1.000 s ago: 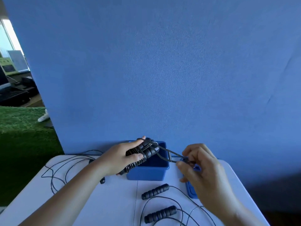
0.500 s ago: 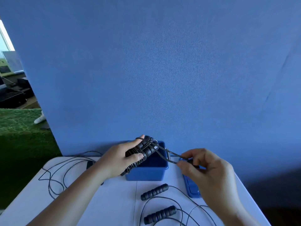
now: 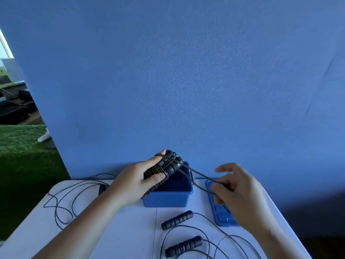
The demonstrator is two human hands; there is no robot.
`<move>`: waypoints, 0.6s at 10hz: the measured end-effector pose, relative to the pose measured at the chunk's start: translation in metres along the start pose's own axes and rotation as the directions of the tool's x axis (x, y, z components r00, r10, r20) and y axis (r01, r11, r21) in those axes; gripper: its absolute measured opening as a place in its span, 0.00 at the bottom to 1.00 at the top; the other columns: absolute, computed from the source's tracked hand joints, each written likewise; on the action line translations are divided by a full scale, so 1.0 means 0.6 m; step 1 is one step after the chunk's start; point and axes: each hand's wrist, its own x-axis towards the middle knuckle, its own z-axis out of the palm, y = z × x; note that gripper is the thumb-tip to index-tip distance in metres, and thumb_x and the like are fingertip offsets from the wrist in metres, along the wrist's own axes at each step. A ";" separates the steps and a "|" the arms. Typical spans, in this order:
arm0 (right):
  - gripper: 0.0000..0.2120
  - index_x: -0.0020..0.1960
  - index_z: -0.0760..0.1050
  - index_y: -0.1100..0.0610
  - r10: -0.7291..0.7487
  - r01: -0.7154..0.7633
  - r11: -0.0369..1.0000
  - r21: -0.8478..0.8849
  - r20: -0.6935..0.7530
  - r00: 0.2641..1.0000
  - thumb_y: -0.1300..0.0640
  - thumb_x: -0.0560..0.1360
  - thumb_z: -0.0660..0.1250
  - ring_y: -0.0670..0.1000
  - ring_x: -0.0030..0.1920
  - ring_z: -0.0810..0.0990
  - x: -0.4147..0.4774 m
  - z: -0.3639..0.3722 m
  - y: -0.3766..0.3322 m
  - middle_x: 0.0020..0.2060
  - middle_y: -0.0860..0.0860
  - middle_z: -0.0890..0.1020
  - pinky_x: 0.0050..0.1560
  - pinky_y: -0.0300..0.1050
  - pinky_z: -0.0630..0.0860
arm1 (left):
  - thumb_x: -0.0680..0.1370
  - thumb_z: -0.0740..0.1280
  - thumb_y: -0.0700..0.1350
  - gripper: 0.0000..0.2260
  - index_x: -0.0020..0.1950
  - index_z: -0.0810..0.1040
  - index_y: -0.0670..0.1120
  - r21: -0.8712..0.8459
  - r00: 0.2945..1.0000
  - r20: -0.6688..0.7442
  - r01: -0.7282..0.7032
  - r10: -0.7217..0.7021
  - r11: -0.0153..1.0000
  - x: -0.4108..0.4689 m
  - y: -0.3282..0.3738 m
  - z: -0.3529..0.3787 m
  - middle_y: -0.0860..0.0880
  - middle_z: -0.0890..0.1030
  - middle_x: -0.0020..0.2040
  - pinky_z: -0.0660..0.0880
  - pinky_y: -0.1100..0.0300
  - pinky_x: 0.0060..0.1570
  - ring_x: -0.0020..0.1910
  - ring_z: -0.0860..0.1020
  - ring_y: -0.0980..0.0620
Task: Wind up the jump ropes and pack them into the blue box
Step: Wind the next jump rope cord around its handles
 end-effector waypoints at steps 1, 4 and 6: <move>0.08 0.40 0.81 0.50 -0.019 0.030 0.997 -0.075 0.141 0.990 0.58 0.77 0.70 0.53 0.32 0.84 -0.005 -0.014 -0.008 0.29 0.46 0.84 0.34 0.38 0.76 | 0.81 0.70 0.49 0.29 0.76 0.61 0.67 0.001 1.000 -0.011 0.009 -0.009 1.000 -0.004 0.007 -0.005 0.70 0.77 0.34 0.66 0.75 0.32 0.27 0.72 0.71; 0.06 0.29 0.71 0.56 -0.073 -0.148 0.768 0.623 0.314 0.947 0.59 0.64 0.64 0.55 0.32 0.57 -0.015 -0.011 -0.020 0.34 0.59 0.73 0.29 0.44 0.53 | 0.80 0.69 0.51 0.24 0.73 0.67 0.69 -0.033 0.998 0.067 0.003 -0.001 0.999 -0.002 -0.005 0.002 0.74 0.71 0.51 0.63 0.84 0.46 0.41 0.67 0.85; 0.19 0.26 0.65 0.60 -0.098 -0.188 0.674 0.715 0.338 0.936 0.50 0.61 0.71 0.50 0.28 0.57 -0.026 0.004 -0.011 0.30 0.58 0.72 0.26 0.37 0.51 | 0.81 0.69 0.50 0.24 0.69 0.66 0.72 -0.082 0.996 0.086 0.022 -0.015 0.996 0.003 0.003 -0.001 0.63 0.76 0.65 0.64 0.78 0.59 0.58 0.71 0.73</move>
